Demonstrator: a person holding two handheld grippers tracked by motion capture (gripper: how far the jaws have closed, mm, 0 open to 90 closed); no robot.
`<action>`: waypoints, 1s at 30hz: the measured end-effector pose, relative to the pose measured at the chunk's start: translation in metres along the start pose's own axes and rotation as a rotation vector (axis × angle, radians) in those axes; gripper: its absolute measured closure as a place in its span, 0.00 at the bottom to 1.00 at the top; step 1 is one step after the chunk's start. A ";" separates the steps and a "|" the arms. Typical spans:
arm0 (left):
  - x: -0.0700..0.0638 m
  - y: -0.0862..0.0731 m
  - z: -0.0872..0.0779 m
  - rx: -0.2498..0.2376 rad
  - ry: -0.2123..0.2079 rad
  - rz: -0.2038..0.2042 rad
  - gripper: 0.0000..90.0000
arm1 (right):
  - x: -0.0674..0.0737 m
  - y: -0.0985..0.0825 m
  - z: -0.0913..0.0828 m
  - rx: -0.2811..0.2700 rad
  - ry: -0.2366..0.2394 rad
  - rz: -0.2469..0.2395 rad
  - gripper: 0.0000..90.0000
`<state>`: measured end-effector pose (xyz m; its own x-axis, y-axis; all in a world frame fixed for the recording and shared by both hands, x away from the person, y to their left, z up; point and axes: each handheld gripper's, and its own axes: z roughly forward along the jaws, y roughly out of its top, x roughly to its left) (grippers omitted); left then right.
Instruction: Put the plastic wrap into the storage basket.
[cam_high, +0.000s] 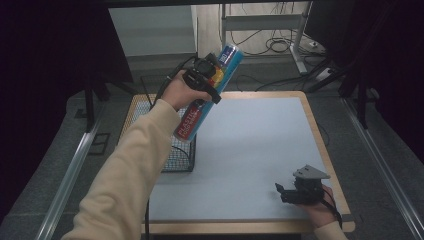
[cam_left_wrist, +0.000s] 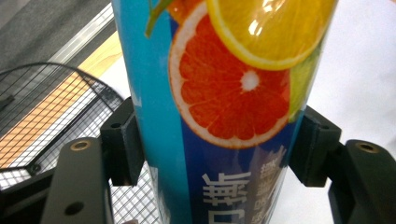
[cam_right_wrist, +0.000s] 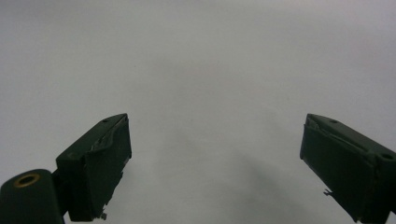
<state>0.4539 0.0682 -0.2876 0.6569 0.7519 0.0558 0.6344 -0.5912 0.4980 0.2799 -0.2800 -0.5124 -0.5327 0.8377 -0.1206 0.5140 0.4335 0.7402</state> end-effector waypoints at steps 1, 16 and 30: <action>0.002 -0.002 0.000 0.000 0.002 -0.005 0.36 | 0.000 0.000 0.000 0.000 0.000 0.001 0.10; 0.035 -0.031 0.009 0.016 0.036 -0.080 0.36 | 0.001 0.000 0.001 0.004 -0.002 -0.001 0.10; 0.056 -0.050 0.038 0.066 0.062 -0.123 0.36 | 0.000 0.000 0.001 0.001 -0.005 -0.002 0.10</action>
<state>0.4748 0.1288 -0.3422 0.5474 0.8352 0.0521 0.7354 -0.5099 0.4463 0.2801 -0.2795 -0.5135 -0.5304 0.8385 -0.1248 0.5142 0.4353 0.7390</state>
